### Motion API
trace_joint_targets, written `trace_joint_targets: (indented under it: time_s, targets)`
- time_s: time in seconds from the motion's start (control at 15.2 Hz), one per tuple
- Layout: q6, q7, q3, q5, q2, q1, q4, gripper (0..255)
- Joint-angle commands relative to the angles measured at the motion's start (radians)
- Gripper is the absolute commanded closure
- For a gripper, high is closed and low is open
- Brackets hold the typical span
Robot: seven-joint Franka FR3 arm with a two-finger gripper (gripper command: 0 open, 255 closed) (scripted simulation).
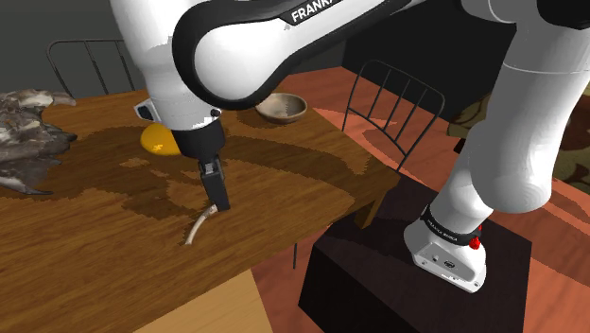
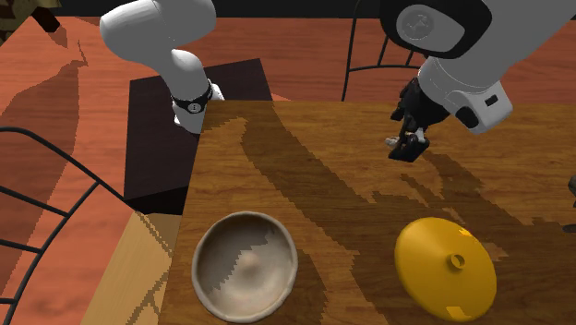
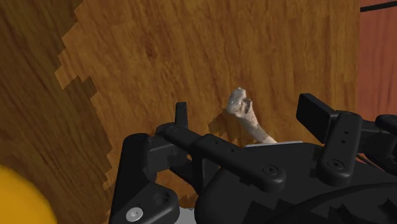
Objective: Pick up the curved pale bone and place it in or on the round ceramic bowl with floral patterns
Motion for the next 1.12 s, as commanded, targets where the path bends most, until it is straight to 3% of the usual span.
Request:
trace_joint_targets:
  time_s: [0.0,0.59,0.66,1.06]
  targets:
    - [0.025,0.001,-0.001,-0.003,0.005,0.001,-0.021,0]
    - [0.045,0.003,-0.001,-0.005,0.009,0.001,-0.037,0]
    - [0.045,0.003,-0.001,-0.005,0.009,0.001,-0.037,255]
    - [0.042,0.002,-0.001,-0.005,0.008,0.001,-0.035,255]
